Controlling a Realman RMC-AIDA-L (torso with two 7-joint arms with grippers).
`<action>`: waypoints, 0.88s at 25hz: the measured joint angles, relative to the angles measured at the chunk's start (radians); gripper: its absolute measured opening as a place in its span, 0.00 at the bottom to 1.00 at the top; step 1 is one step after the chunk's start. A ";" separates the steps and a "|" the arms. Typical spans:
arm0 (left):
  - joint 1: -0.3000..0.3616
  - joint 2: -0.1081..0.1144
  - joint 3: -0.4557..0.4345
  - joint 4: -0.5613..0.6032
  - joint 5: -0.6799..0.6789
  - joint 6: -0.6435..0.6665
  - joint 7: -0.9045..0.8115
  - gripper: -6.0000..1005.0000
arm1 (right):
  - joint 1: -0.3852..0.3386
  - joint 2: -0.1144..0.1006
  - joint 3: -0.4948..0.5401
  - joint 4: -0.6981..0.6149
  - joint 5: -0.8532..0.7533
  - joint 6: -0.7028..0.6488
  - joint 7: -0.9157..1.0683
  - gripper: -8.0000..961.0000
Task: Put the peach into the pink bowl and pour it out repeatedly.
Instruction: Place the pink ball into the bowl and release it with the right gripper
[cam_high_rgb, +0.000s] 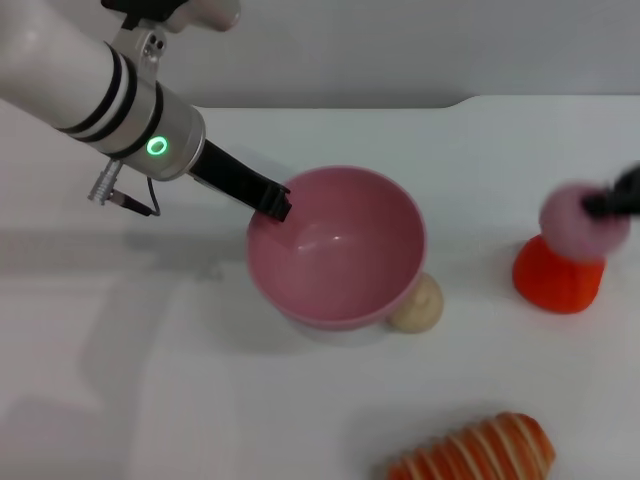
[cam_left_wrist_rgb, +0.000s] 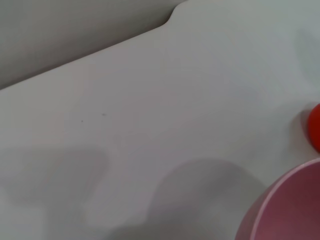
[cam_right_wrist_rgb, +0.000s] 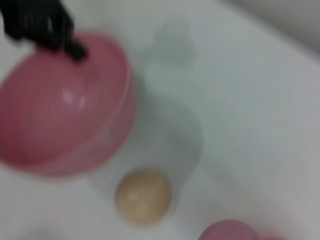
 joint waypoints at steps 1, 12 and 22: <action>-0.001 0.000 0.002 -0.002 -0.002 -0.002 0.000 0.05 | 0.003 -0.001 0.016 -0.018 0.026 0.008 0.001 0.05; -0.007 -0.002 0.018 -0.026 -0.031 -0.032 0.001 0.05 | 0.031 0.008 0.051 -0.019 0.394 0.078 -0.013 0.07; -0.011 -0.002 0.026 -0.031 -0.051 -0.053 0.002 0.05 | 0.087 0.042 -0.048 0.135 0.413 0.101 -0.091 0.10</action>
